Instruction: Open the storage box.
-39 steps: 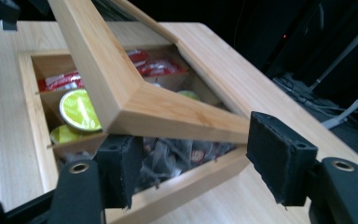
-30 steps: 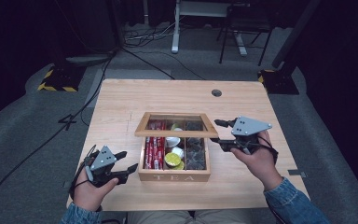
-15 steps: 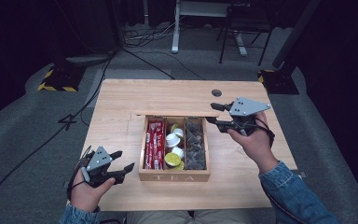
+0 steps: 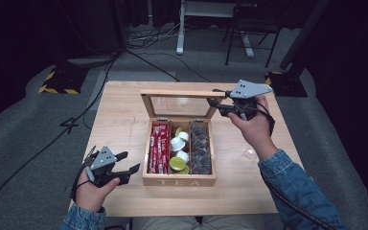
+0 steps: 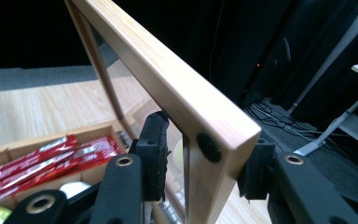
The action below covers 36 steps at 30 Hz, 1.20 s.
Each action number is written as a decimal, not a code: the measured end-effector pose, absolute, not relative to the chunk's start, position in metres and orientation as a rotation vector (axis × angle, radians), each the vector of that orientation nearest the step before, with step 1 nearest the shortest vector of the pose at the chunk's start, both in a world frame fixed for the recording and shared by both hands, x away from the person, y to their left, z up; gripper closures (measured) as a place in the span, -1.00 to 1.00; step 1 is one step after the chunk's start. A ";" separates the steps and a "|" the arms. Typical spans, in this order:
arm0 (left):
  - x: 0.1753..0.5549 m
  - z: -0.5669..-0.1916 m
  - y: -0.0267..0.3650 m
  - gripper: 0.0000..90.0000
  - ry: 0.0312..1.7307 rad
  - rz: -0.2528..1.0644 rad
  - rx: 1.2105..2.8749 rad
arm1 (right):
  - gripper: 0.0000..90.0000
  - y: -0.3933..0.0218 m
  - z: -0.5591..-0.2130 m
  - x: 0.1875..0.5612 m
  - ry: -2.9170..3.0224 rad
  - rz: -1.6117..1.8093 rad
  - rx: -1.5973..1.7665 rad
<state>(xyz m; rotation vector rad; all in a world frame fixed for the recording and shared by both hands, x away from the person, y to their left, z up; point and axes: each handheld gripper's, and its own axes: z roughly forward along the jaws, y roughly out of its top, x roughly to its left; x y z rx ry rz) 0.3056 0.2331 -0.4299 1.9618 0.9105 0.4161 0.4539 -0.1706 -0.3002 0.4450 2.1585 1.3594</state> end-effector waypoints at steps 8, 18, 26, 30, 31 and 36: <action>0.308 -0.433 0.234 -0.23 0.923 0.408 1.963 | 0.25 -0.167 -0.296 0.478 2.129 1.392 0.547; 0.309 -0.436 0.237 -0.24 0.942 0.411 1.964 | 0.10 -0.159 -0.294 0.505 2.101 1.314 0.586; 0.310 -0.438 0.237 -0.25 0.946 0.406 1.971 | -0.02 -0.153 -0.299 0.521 2.075 1.274 0.630; 0.309 -0.437 0.236 -0.26 0.937 0.389 1.969 | -0.02 -0.151 -0.306 0.529 2.072 1.239 0.662; 0.309 -0.436 0.235 -0.26 0.936 0.389 1.968 | -0.01 -0.151 -0.307 0.531 2.073 1.232 0.668; 0.309 -0.437 0.237 -0.26 0.937 0.394 1.975 | 0.00 -0.151 -0.317 0.541 2.083 1.205 0.703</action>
